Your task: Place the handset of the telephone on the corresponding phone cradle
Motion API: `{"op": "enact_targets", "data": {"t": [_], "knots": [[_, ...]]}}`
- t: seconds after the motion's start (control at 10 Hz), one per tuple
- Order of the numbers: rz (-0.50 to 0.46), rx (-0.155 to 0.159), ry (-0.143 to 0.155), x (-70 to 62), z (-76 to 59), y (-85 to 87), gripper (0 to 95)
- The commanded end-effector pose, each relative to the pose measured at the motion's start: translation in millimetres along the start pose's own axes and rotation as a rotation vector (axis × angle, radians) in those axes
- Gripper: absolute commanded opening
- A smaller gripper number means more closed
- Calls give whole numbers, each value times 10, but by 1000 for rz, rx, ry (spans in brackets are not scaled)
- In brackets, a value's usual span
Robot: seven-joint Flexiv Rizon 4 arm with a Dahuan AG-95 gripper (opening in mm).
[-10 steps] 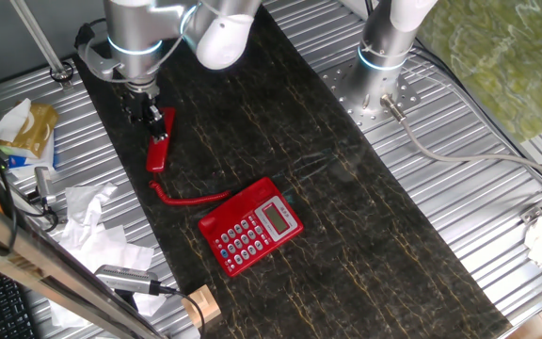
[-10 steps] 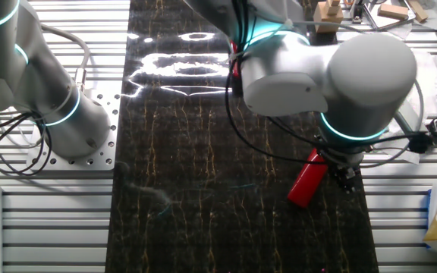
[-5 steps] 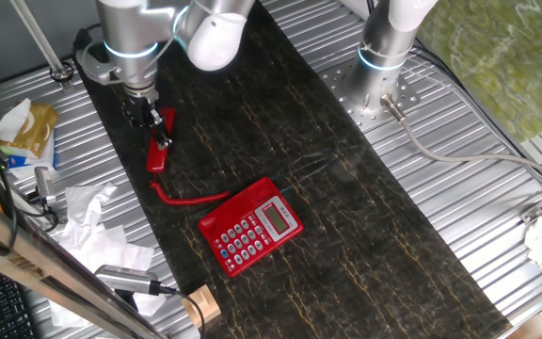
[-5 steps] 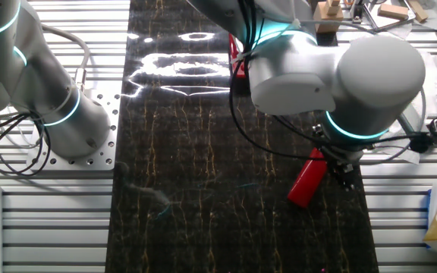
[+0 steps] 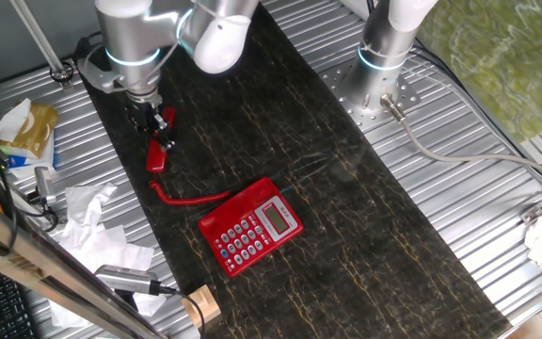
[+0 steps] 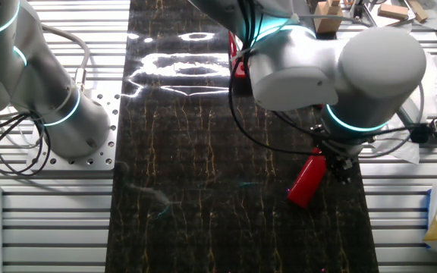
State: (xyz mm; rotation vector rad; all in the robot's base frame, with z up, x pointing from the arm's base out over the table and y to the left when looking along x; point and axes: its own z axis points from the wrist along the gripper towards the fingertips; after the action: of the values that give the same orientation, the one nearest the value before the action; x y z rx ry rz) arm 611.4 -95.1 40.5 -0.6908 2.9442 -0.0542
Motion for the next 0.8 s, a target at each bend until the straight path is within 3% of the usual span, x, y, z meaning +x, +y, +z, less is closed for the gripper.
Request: {"op": "enact_targets", "data": {"t": [0.1,0.4,0.5,0.8], "knots": [[-93,27,10,10,-1,44,950],[-179,37,8,45,4,84,950],[-206,41,3,62,12,89,760],[-228,42,-12,108,30,98,760]]}}
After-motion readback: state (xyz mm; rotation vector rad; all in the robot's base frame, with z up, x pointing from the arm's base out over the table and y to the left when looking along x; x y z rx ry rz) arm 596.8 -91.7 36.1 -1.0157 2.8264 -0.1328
